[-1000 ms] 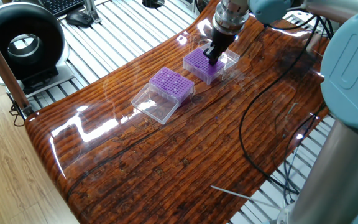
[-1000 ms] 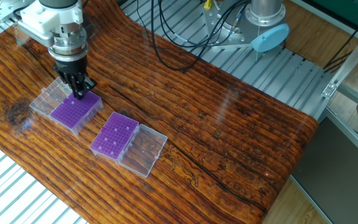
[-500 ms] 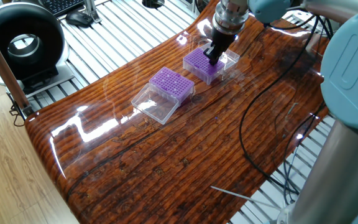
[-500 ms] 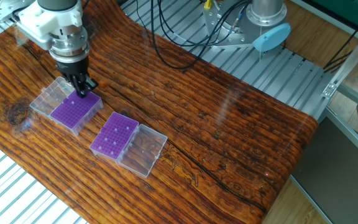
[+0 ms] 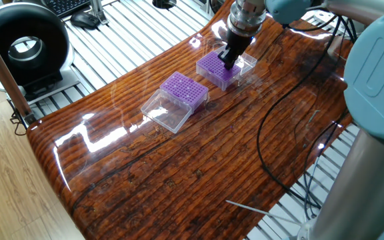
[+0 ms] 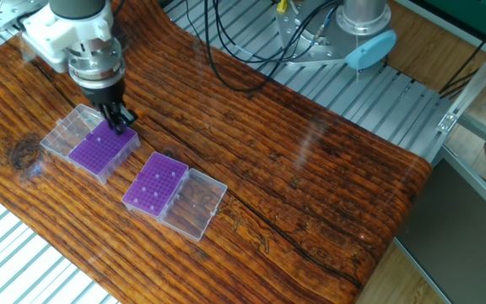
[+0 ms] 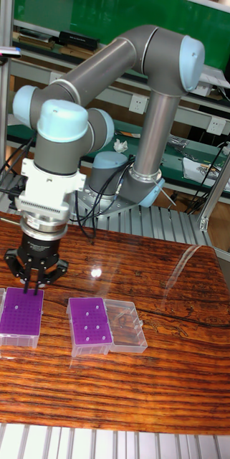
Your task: Transfer all small pipette tips from one holder to another
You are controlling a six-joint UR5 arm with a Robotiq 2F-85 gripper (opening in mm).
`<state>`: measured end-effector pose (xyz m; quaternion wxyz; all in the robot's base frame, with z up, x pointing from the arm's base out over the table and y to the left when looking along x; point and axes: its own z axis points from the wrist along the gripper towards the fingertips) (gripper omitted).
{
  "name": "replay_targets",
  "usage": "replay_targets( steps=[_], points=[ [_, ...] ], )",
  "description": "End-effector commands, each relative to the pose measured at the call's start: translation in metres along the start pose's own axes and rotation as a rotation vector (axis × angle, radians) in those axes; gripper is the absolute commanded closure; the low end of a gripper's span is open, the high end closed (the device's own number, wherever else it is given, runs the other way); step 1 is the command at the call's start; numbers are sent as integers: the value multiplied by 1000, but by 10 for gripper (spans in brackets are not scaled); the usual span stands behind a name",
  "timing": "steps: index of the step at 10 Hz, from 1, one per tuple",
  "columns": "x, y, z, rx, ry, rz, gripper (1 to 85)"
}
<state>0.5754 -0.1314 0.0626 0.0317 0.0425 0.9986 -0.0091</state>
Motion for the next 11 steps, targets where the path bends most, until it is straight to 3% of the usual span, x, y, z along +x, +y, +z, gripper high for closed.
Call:
replay_targets(
  steps=[1,4,8,11],
  points=[
    [1,25,-7,-12,19,67,560],
    [-3,37,-7,-6,7,96,557],
    [-11,63,-8,-30,-20,146,560],
    [-11,78,-6,-7,-32,181,563]
  ],
)
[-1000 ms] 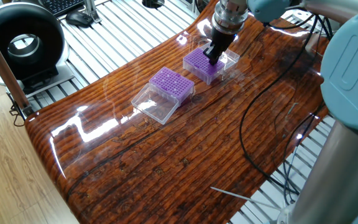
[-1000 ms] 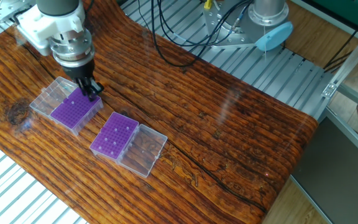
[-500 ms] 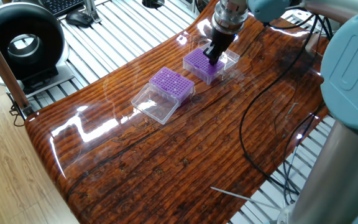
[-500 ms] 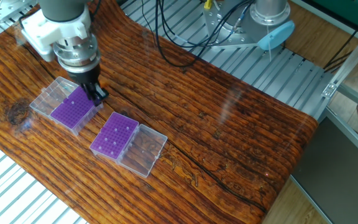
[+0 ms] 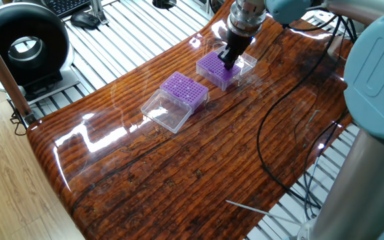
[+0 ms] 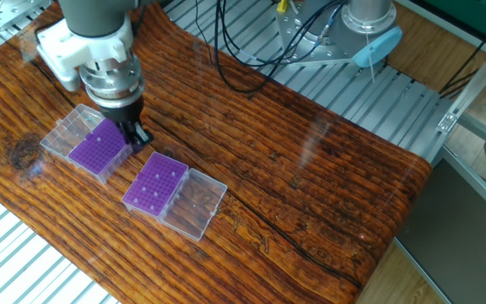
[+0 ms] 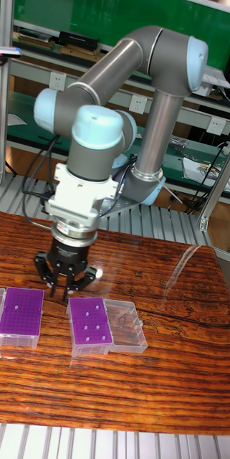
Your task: Transfer all small pipette tips from one holder to another
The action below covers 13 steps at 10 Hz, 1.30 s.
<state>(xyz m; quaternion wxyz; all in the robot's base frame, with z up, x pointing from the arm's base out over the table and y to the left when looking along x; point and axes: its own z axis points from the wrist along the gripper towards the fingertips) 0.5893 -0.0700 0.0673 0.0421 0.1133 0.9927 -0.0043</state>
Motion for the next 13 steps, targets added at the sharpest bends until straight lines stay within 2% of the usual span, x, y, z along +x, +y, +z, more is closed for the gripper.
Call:
replay_targets(
  steps=[1,5,7,10,13],
  points=[
    [1,21,-1,11,-16,59,570],
    [7,34,-1,20,-21,104,580],
    [10,45,-2,-15,-16,145,580],
    [7,50,-2,-30,-28,153,580],
    [-4,54,4,-27,-48,152,580]
  ],
)
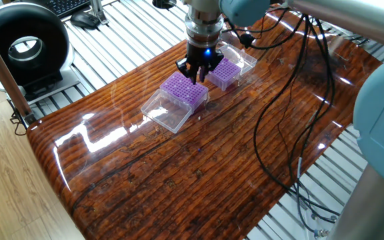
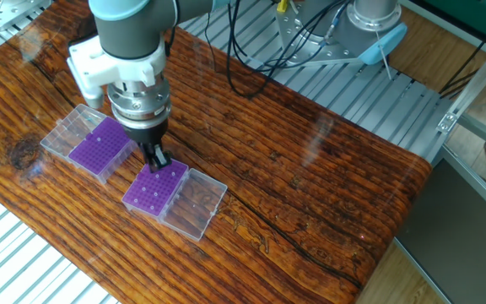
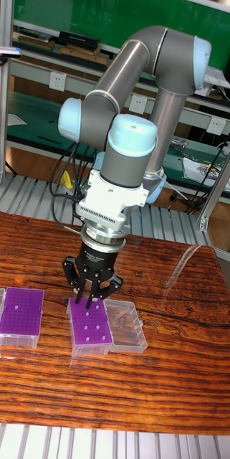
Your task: Transfer all small pipette tips from one holder to another
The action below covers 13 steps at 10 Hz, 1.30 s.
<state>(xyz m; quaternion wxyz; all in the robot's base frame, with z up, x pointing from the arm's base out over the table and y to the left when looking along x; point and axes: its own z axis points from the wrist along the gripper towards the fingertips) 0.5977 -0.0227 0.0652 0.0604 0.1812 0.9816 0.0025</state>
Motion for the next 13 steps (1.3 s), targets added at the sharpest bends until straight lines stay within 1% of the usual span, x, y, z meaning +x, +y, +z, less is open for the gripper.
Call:
replay_targets(
  steps=[1,4,10,13],
  points=[
    [-7,8,3,-18,-14,12,583],
    [-9,14,6,-25,-31,28,583],
    [-9,16,7,-35,-35,27,587],
    [-11,16,9,-49,-38,20,593]
  ],
)
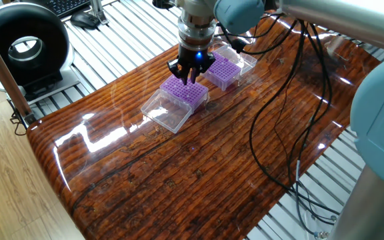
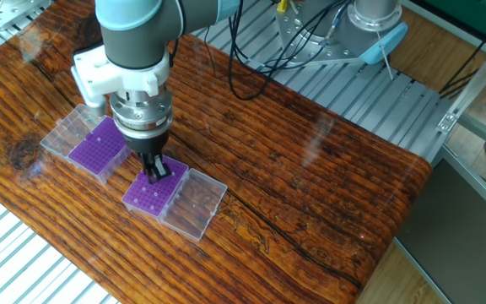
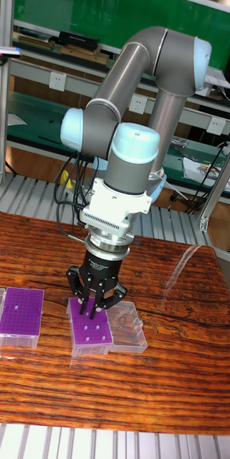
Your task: Transfer all small pipette tips from one holder to another
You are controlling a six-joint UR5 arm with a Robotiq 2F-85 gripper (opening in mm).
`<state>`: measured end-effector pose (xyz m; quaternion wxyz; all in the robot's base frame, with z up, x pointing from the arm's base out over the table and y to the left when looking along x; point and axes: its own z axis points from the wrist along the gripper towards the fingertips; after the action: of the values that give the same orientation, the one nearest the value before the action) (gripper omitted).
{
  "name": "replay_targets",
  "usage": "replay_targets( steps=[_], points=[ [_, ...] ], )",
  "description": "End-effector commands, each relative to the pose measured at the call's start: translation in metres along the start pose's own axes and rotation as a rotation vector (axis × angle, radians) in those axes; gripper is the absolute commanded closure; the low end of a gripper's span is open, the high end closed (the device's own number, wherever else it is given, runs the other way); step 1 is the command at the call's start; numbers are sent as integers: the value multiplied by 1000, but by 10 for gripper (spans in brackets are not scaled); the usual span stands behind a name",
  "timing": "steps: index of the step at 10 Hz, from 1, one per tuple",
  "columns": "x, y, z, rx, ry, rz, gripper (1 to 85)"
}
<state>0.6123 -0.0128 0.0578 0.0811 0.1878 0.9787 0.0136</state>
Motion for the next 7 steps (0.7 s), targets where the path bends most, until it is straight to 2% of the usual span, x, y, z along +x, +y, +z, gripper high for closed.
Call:
replay_targets(
  steps=[1,7],
  points=[
    [-1,2,1,-24,1,7,593],
    [6,3,0,-63,23,14,593]
  ],
)
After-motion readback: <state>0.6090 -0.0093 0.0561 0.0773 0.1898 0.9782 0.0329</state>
